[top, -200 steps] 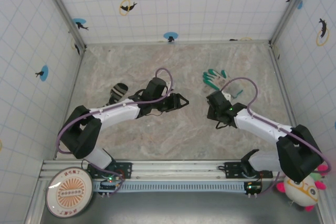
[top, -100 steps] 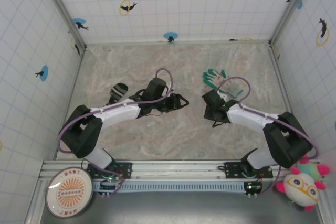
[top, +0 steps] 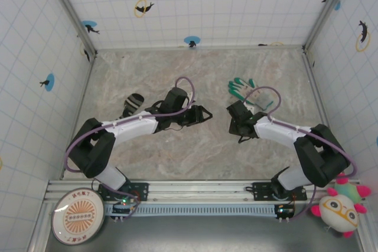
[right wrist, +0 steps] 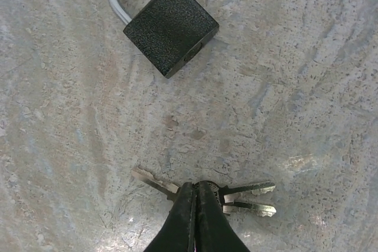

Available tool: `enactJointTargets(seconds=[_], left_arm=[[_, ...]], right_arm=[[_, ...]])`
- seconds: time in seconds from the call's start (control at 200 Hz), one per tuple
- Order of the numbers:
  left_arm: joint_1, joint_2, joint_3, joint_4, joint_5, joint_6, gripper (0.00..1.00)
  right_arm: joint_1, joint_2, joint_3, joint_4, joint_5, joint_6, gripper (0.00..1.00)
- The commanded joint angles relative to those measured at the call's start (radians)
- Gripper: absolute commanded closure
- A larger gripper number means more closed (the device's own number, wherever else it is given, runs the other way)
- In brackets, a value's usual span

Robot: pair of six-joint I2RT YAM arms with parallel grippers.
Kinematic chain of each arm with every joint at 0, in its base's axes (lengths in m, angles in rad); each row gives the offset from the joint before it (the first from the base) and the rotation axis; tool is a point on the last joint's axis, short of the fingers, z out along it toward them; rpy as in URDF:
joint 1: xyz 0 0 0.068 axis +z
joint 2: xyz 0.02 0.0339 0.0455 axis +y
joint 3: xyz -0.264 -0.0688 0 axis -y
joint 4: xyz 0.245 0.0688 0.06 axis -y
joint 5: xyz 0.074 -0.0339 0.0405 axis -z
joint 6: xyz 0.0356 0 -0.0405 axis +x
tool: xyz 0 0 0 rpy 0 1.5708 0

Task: Unlock with the key

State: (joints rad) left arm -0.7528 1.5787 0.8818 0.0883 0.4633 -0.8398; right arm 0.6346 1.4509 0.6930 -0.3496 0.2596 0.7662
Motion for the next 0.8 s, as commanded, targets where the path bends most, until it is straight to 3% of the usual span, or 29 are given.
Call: enactJointTargets(seconds=[0.0,0.24,0.52,0.796], left_arm=[[-0.006,0.012,0.000,0.009,-0.002,-0.012,0.40],[-0.006,-0.031,0.005,0.005,-0.031,0.010,0.41],[0.011,-0.186,0.011,0.033,-0.064,0.129,0.39],[0.040,-0.350,-0.018,0.126,0.038,0.244,0.37]], right_arm=[[-0.003,-0.047,-0.001,-0.018,0.010,-0.006,1.00],[-0.002,-0.162,0.054,-0.100,0.003,-0.099,1.00],[-0.001,-0.345,0.141,-0.064,-0.224,-0.324,1.00],[0.005,-0.427,0.223,-0.021,-0.367,-0.411,1.00]])
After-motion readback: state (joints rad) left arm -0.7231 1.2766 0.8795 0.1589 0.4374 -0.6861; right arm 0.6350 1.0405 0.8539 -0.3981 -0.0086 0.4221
